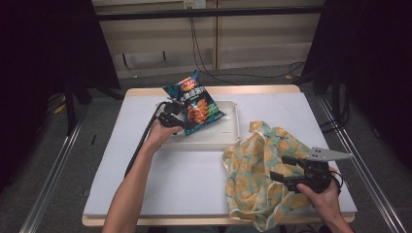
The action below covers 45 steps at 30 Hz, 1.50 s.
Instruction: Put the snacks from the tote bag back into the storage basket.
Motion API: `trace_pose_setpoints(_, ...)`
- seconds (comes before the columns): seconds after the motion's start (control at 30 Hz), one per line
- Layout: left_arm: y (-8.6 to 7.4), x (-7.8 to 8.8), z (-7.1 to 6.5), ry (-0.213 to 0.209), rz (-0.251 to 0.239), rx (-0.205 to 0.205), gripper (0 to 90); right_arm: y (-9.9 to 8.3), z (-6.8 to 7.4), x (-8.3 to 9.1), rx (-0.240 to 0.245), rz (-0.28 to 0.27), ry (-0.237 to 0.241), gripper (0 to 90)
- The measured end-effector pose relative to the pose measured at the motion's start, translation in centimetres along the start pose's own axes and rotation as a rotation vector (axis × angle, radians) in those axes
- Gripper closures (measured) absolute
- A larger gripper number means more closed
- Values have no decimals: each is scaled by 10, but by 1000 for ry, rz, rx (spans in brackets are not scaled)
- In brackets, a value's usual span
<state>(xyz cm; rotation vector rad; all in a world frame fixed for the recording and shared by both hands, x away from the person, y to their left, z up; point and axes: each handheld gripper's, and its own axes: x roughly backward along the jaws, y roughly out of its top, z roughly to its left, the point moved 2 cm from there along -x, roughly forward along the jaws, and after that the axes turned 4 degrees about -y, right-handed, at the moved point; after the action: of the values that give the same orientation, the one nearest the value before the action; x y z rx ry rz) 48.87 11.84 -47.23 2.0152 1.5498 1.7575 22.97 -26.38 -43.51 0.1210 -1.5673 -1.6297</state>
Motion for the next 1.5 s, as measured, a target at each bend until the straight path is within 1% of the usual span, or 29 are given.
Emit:
trace_pose_setpoints(0.1, -2, 0, -1, -14, 10, 3, 892, 0, 0, 0, -1, -1, -2, 192)
trace_pose_setpoints(0.13, -4, -4, -4, -42, 26, -3, 891, 0, 0, 0, 1, 0, -1, 192)
trace_pose_setpoints(0.17, -4, -4, -4, -42, 26, -3, 891, 0, 0, 0, 1, 0, -1, 192)
trace_pose_setpoints(0.2, -6, -5, -2, -45, 90, -51, 891, 0, 0, -1, 0, 2, 2, 192)
trace_pose_setpoints(0.23, -6, -6, -3, -39, 95, -48, 891, 0, 0, -1, 2, 1, 1, 192)
trace_pose_setpoints(0.27, -6, -5, -1, -36, 111, -56, 891, 0, 1, -1, 5, -1, 3, 192)
trace_pose_setpoints(0.3, -6, -5, -2, -32, 95, -33, 893, 0, 1, -1, 5, 0, -1, 192)
trace_pose_setpoints(0.33, -7, -4, 0, -27, 103, -49, 894, 0, 1, -1, 5, -1, 1, 192)
trace_pose_setpoints(0.37, -7, -4, 0, -27, 103, -49, 894, 0, 1, -1, 4, -1, -1, 192)
trace_pose_setpoints(0.4, -7, -5, -1, -22, 78, -5, 894, 0, 1, 0, 4, -2, 0, 192)
trace_pose_setpoints(0.43, -7, -5, -1, -22, 78, -5, 893, 0, 1, 0, 4, -2, 0, 192)
trace_pose_setpoints(0.47, -8, -1, 3, -10, 99, -28, 894, 0, 1, 0, 3, 0, -1, 192)
trace_pose_setpoints(0.5, -8, -1, 3, -10, 99, -28, 895, 0, 1, 0, 3, 0, -1, 192)
trace_pose_setpoints(0.53, -9, 0, 4, -6, 92, -8, 895, 0, 0, 0, -1, -1, -1, 192)
trace_pose_setpoints(0.57, -9, 2, 7, 0, 115, -20, 895, 0, 0, 0, -1, -1, -1, 192)
trace_pose_setpoints(0.6, -10, 4, 7, 13, 106, -19, 894, 0, 0, 0, 1, -1, 0, 192)
trace_pose_setpoints(0.67, -10, 5, 8, 8, 103, -17, 891, 0, 0, 0, 2, -1, 2, 192)
trace_pose_setpoints(0.73, -10, 8, 9, 25, 88, -8, 890, 0, 1, -1, 3, -1, 2, 192)
trace_pose_setpoints(0.93, -13, 11, 13, 41, 94, 2, 889, 0, 1, 0, -3, -3, -4, 192)
trace_pose_setpoints(1.1, -14, 16, 15, 58, 91, -8, 885, 0, 1, 0, 0, -3, -4, 192)
trace_pose_setpoints(1.13, -15, 18, 17, 55, 73, 2, 886, 0, 1, 0, 0, -5, -2, 192)
trace_pose_setpoints(1.2, -17, 19, 19, 58, 70, 5, 886, 0, 1, 0, 2, -7, -1, 192)
trace_pose_setpoints(1.23, -18, 18, 20, 56, 64, 21, 886, 0, 1, 0, 5, -8, -2, 193)
trace_pose_setpoints(1.27, -19, 18, 21, 52, 58, 19, 886, 0, 1, 0, 3, -7, -1, 193)
trace_pose_setpoints(1.37, -19, 20, 22, 66, 62, 5, 886, 0, 1, 0, 1, -7, -3, 193)
trace_pose_setpoints(1.4, -19, 20, 21, 71, 48, 20, 885, 0, 1, 0, 3, -7, -3, 193)
trace_pose_setpoints(1.43, -19, 20, 21, 71, 48, 20, 885, 0, 1, 0, 3, -7, -3, 193)
trace_pose_setpoints(1.47, -20, 21, 22, 85, 36, 43, 885, 0, 0, 0, 2, -8, -5, 193)
trace_pose_setpoints(1.5, -20, 21, 22, 85, 36, 43, 884, 0, 0, 0, 2, -8, -5, 193)
